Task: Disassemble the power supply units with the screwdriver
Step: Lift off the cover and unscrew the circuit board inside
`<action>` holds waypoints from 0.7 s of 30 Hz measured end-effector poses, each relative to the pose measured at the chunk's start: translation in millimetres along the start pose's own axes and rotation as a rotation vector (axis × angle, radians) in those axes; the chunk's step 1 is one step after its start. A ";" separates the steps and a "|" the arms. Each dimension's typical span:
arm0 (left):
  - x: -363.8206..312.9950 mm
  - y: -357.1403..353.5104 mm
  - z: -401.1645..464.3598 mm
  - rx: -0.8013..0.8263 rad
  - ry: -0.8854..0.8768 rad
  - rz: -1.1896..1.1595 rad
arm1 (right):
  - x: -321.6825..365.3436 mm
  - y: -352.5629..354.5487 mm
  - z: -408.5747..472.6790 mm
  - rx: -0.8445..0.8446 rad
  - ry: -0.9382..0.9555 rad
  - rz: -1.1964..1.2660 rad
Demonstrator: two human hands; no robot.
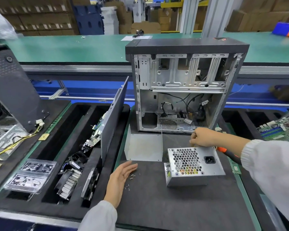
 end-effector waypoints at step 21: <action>-84.1 -96.7 4.7 0.167 -0.367 0.592 | -20.4 36.1 -64.4 -0.602 0.017 1.053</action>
Point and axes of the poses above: each hand's wrist, its own z-axis towards the middle knuckle, its own y-axis out of the back of the hand, x = y × z, the point moved 3 cm from there along z, towards the middle knuckle
